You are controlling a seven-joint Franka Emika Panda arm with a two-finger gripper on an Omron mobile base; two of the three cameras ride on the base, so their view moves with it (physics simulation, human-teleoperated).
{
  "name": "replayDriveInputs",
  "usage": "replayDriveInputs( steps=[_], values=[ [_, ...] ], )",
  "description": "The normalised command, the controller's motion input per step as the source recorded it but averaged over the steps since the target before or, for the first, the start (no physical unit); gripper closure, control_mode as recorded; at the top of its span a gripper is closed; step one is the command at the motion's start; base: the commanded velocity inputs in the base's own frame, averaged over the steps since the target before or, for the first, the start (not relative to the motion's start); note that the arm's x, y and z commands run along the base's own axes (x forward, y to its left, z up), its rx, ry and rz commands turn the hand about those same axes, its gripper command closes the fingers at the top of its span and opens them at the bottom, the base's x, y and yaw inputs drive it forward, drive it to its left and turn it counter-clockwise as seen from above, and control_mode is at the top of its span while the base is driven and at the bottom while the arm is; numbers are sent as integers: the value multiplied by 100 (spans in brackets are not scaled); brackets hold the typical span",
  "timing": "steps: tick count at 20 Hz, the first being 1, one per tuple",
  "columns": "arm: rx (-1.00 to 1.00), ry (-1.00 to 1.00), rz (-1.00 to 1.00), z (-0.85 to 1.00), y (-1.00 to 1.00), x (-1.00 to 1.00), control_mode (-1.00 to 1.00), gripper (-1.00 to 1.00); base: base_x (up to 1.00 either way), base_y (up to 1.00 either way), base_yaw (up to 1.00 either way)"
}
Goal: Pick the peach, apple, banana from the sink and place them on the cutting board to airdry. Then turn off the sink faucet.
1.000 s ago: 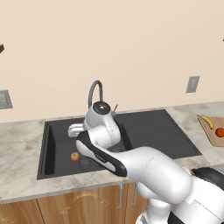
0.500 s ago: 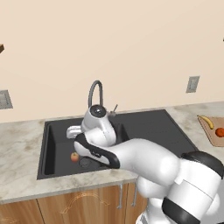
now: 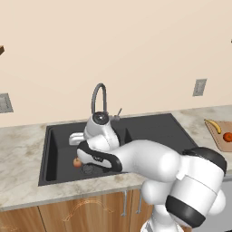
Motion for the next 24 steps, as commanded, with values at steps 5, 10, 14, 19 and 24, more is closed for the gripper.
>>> replayDriveInputs(
  steps=[5, 10, 14, 19, 24],
  values=[
    [0, 0, 0, -14, 6, 6, -100, -100, 0, 0, 0],
    [0, 1, 0, -15, 0, 12, -100, -100, 0, 0, 0],
    [0, 1, 0, -17, 4, 10, -100, -100, 0, 0, 0],
    [0, 3, 0, -16, 5, 5, -100, -100, 0, 0, 0],
    [0, 4, 0, -15, 1, 3, -100, -100, 0, 0, 0]
  ],
)
